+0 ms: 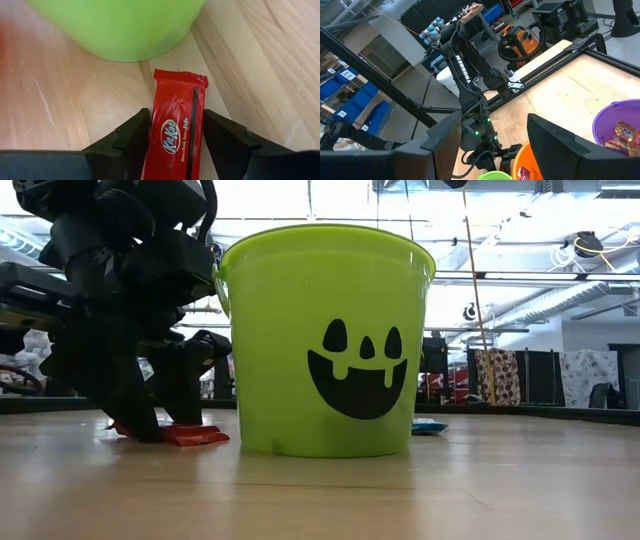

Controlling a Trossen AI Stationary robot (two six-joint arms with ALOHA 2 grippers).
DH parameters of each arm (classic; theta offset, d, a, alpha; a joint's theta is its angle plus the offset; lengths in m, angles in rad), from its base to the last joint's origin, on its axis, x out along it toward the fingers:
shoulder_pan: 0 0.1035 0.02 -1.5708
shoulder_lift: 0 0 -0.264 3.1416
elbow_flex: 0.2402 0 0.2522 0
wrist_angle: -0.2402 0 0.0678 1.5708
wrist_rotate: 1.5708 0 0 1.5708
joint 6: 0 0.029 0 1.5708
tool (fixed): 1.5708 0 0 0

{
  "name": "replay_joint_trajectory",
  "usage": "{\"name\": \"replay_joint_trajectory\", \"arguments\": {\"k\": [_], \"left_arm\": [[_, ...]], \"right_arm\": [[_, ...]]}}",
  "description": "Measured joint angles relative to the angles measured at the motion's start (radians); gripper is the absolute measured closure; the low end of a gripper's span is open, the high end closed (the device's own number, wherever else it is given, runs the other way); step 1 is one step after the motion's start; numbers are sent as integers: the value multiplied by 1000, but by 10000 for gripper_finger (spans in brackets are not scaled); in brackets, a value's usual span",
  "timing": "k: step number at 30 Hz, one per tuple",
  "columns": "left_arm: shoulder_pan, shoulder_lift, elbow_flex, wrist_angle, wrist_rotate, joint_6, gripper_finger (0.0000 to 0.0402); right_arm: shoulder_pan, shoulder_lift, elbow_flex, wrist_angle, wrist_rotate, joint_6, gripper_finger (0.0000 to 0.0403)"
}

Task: Sort candy by brand, put in halloween buckets
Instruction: Put red chocolate bar into the orange bucket

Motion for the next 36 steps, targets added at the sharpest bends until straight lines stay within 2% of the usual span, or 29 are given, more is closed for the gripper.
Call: {"name": "replay_joint_trajectory", "arguments": {"k": [15, 24, 30, 36], "left_arm": [[0, 0, -1, 3, -1, 2, 216], [1, 0, -1, 3, 4, -9, 248], [1, -22, -2, -9, 18, -164, 244], [-1, -125, -5, -31, 86, -344, 244]], "right_arm": [[0, 0, 0, 0, 0, 0, 186], [0, 0, 0, -1, 0, 0, 186], [0, 0, 0, -1, 0, 0, 186], [0, 0, 0, 0, 0, -11, 186]]}}
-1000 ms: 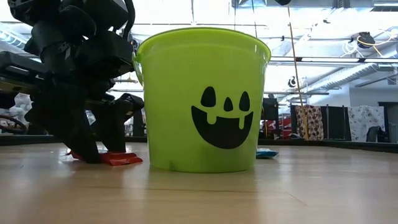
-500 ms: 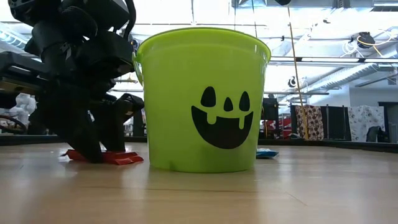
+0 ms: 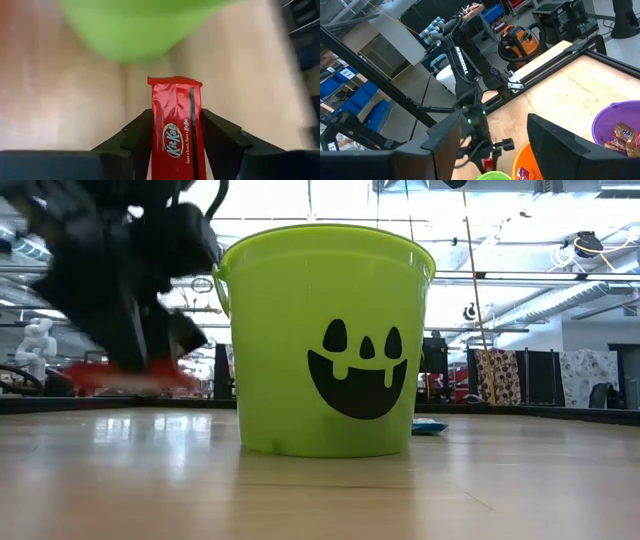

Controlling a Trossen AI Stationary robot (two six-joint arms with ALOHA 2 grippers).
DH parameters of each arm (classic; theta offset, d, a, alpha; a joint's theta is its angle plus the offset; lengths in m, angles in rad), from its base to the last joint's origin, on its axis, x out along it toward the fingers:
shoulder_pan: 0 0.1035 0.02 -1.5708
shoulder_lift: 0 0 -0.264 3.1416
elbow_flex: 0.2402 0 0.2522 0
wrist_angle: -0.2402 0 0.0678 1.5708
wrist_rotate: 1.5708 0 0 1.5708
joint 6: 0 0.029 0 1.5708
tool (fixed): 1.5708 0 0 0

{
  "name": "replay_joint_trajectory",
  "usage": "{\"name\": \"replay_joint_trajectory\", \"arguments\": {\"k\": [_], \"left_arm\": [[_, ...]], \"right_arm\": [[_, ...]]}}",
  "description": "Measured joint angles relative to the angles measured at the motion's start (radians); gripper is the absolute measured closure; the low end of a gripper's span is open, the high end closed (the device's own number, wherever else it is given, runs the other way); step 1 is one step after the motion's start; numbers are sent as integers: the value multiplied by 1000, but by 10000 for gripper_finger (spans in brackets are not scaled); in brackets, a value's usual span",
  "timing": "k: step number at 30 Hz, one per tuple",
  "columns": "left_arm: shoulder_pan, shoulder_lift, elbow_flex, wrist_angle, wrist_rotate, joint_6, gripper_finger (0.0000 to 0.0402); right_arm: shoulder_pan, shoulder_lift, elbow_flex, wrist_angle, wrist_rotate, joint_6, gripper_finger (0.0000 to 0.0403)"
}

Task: Sort candy by brand, put in halloween buckets
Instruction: Put red chocolate bar into the orange bucket

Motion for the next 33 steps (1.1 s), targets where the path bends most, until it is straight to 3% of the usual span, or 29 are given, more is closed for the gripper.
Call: {"name": "replay_joint_trajectory", "arguments": {"k": [8, 14, 16, 19, 25, 29, 33], "left_arm": [[1, -227, 1, 2, 193, -344, 244], [0, -477, 3, 6, 185, -575, 244], [0, -566, 3, 8, 95, -603, 244], [0, -688, 3, 17, -161, -561, 244], [2, -825, 4, 181, -706, -245, 244], [2, -836, 4, 311, -882, -25, 244], [18, -833, 4, 420, -931, 53, 244]], "right_arm": [[0, 0, 0, 4, 0, -8, 186], [0, 0, 0, 4, 0, -16, 186], [0, 0, 0, 4, 0, -21, 186], [0, 0, 0, 4, 0, -40, 186], [0, 0, 0, 12, 3, -60, 186], [0, 0, 0, 30, 3, -60, 186], [0, 0, 0, 38, 3, -60, 186]]}}
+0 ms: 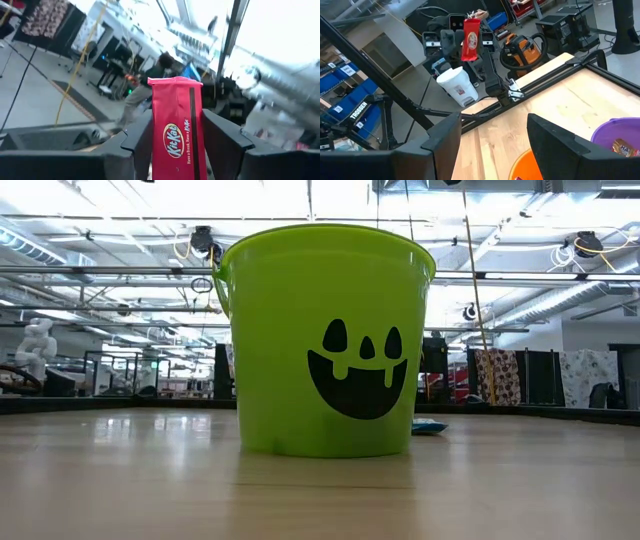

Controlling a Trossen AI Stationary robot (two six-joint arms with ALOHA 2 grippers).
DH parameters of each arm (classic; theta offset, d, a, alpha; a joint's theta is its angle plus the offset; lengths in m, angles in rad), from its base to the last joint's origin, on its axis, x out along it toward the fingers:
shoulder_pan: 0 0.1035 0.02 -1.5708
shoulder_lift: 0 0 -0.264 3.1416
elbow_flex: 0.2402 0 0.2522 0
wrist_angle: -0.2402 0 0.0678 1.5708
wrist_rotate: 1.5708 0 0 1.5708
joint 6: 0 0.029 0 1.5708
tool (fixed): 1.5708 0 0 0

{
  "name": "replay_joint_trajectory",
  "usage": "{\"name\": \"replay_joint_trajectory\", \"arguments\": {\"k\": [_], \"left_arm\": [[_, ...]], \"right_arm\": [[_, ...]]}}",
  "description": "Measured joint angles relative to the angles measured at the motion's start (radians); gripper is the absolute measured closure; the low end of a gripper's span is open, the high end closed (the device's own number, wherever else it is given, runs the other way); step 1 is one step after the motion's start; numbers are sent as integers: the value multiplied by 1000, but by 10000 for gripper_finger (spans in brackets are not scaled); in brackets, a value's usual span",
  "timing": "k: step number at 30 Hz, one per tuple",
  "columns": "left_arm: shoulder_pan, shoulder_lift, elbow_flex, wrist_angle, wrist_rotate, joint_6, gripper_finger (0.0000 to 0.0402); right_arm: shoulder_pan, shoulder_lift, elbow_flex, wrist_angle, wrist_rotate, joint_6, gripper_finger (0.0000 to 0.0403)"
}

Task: Sort candy by brand, put in halloween buckets
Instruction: Put red chocolate bar into the orange bucket

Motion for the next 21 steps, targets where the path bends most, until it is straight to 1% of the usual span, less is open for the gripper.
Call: {"name": "replay_joint_trajectory", "arguments": {"k": [2, 3, 5, 9, 13, 17, 18, 19, 21], "left_arm": [[12, 6, 0, 58, 13, -2, 244], [17, 6, 0, 88, 39, -2, 244], [26, 5, 0, 145, 115, -41, 244], [47, 5, 1, 196, 260, -91, 244], [56, 5, 1, 215, 346, -148, 244], [61, 8, 1, 207, 351, -160, 244], [61, 8, 1, 212, 333, -161, 244], [60, 7, 1, 214, 291, -173, 244], [61, 7, 1, 204, 171, -260, 244]], "right_arm": [[0, 0, 0, 5, 0, 0, 186], [0, 0, 0, 9, -1, 1, 186], [0, 0, 0, 14, -2, 8, 186], [0, 0, 0, 12, -2, 16, 186], [0, 0, 0, 12, -3, 19, 186], [0, 0, 0, 18, -4, 33, 186], [0, 0, 0, 18, -4, 38, 186], [0, 0, 0, 18, -5, 43, 186], [0, 0, 0, 18, -5, 55, 186]]}}
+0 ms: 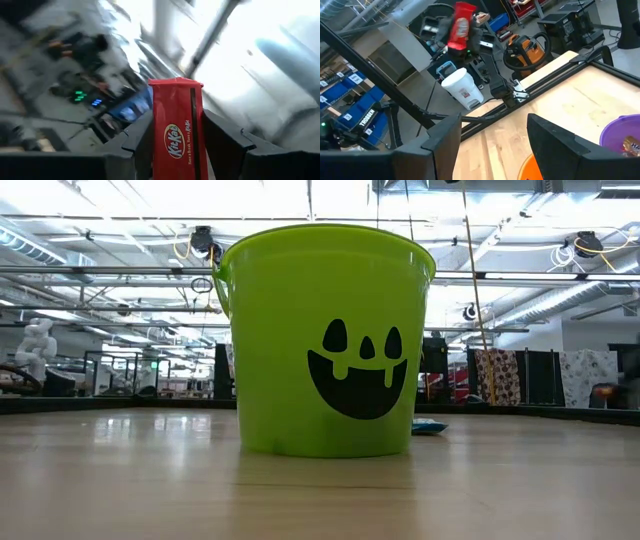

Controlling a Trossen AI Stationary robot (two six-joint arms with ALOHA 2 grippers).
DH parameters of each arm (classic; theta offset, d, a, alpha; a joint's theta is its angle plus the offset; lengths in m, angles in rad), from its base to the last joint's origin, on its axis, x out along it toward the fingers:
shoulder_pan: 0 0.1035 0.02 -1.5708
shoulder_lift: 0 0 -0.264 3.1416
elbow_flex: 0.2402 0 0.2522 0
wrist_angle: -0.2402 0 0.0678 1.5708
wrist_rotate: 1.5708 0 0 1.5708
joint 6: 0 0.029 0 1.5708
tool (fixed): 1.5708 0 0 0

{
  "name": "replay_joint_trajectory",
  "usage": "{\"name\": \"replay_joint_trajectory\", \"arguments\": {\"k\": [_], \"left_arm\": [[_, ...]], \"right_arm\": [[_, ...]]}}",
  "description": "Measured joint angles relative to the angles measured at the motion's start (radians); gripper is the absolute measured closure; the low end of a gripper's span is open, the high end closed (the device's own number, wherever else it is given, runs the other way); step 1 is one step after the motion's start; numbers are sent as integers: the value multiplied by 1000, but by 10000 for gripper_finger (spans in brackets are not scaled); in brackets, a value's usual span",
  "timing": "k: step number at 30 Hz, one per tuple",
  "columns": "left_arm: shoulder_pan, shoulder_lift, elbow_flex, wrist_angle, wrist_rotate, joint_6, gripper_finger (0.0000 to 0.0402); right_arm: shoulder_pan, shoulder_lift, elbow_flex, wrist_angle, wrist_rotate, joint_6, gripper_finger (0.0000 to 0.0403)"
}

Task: Sort candy by brand, put in halloween buckets
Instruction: Put red chocolate bar into the orange bucket

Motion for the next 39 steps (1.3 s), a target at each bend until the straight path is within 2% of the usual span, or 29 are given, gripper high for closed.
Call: {"name": "replay_joint_trajectory", "arguments": {"k": [3, 8, 13, 17, 22, 26, 29, 32, 35, 39], "left_arm": [[2, 1, 0, -9, -82, -132, 244], [10, 1, 0, -54, -93, -334, 244], [8, 1, 0, -88, -76, -355, 244], [7, 1, 0, -87, -35, -222, 244], [7, 1, 0, -86, -32, 115, 244], [7, 4, 0, -88, 69, 406, 244], [7, 12, 0, -90, 121, 552, 244], [7, 22, 0, -87, 127, 602, 244], [8, 36, -1, -67, 101, 572, 244], [9, 92, 29, 35, -91, 494, 244]], "right_arm": [[0, 0, 0, 0, 0, 17, 186], [0, 0, 0, -1, 0, 26, 186], [0, 0, 0, -2, 0, 32, 186], [0, 0, 0, -2, 0, 50, 186], [11, 0, 0, -2, 2, 51, 186], [30, 0, 0, -4, 2, 51, 186], [45, 0, 0, -6, 2, 51, 186], [56, 0, 0, -6, 2, 51, 186], [62, 0, 0, -6, 4, 65, 186], [62, 0, 0, -6, 4, 76, 186]]}}
